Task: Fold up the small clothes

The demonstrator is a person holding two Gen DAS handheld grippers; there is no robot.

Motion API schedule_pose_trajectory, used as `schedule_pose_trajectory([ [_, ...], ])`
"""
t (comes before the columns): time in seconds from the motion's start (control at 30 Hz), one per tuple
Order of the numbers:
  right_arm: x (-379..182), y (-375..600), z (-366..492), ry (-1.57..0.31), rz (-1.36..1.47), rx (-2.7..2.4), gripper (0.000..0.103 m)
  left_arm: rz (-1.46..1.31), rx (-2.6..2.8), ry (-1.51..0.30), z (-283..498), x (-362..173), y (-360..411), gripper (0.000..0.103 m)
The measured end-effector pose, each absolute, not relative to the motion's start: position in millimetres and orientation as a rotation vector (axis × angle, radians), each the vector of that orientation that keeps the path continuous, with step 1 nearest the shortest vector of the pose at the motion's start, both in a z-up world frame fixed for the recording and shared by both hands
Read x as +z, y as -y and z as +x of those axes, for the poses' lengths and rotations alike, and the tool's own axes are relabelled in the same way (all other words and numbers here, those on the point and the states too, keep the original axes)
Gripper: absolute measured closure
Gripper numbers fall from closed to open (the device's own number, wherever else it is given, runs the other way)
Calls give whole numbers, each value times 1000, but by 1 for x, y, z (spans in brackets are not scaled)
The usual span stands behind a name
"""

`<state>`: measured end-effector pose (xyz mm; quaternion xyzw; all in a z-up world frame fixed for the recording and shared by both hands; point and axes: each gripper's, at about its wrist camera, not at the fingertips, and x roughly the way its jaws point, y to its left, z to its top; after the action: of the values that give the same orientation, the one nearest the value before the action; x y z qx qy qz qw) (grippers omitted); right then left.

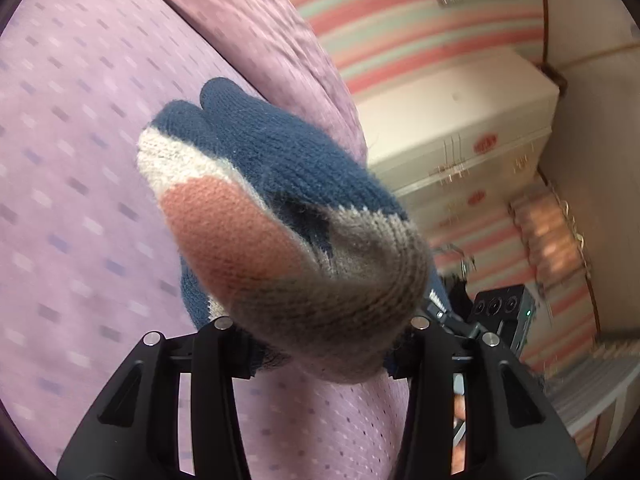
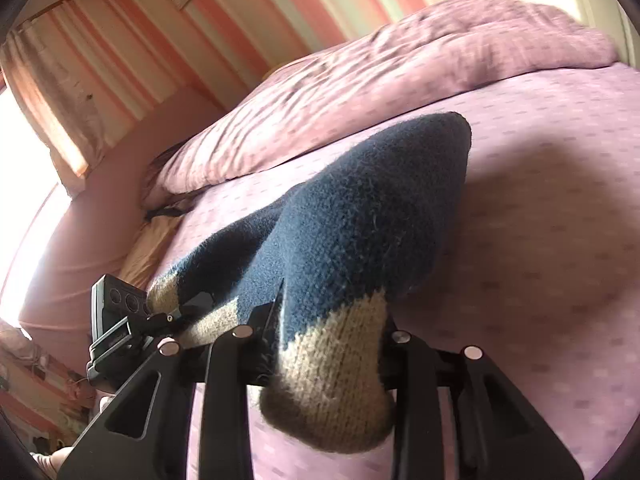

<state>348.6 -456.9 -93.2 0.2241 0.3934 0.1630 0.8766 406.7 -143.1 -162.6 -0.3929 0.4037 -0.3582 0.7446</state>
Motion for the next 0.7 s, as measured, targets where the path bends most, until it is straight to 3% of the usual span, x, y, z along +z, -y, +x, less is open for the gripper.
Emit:
schedule_pose_trajectory([
  [0.33, -129, 622, 254, -848, 479, 205, 73, -759, -878, -1007, 332, -198, 309, 61],
  [0.7, -181, 637, 229, -845, 579, 208, 69, -705, -786, -1045, 303, -218, 333, 61],
])
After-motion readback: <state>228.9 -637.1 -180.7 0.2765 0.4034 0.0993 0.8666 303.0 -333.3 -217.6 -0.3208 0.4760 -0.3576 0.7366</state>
